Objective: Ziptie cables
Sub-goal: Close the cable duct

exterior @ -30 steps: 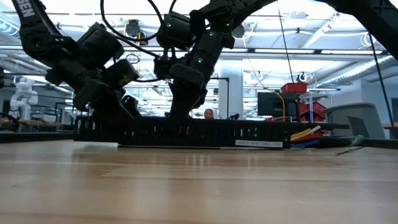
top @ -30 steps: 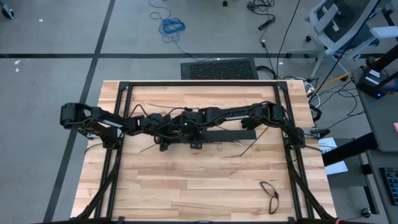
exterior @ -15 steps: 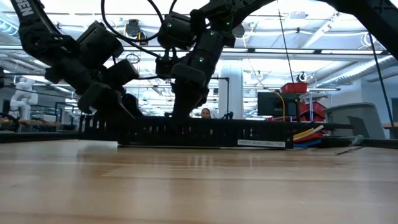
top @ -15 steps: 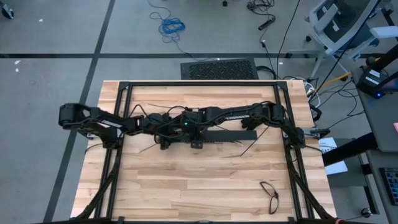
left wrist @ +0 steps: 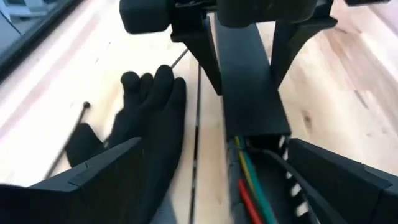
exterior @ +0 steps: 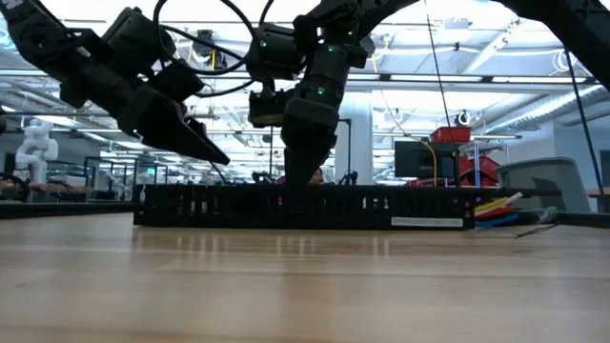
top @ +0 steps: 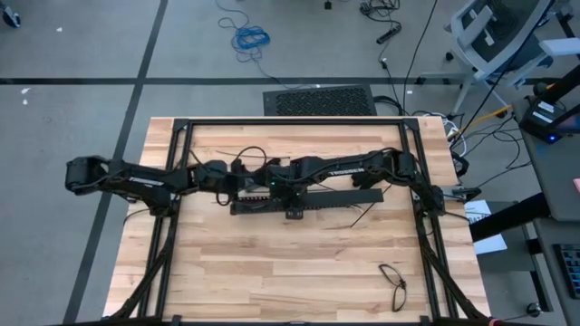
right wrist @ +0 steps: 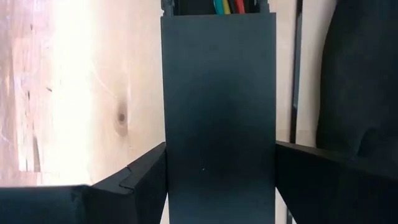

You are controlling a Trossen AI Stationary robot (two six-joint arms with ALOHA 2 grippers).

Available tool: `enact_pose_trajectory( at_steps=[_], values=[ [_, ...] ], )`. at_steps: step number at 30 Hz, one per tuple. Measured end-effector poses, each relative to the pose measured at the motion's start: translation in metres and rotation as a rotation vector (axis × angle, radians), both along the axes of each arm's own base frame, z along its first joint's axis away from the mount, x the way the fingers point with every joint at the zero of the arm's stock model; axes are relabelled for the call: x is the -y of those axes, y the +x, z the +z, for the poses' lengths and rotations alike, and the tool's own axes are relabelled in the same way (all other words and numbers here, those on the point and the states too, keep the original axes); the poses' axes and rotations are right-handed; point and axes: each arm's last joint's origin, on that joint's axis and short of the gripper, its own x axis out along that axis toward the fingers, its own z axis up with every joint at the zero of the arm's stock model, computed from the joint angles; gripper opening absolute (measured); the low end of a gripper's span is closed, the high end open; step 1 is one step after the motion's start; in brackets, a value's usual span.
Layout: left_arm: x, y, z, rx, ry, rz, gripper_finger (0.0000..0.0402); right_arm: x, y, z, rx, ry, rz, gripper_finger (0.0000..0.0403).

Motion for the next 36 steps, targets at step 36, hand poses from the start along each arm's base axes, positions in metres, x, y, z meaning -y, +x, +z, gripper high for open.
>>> enact_pose_trajectory(
  at_steps=[36],
  values=[
    [0.017,0.018,-0.045,-0.101,-0.094,-0.010,0.0393,0.004,0.001,-0.001,0.009,-0.033,-0.019,0.0242]
  ],
)
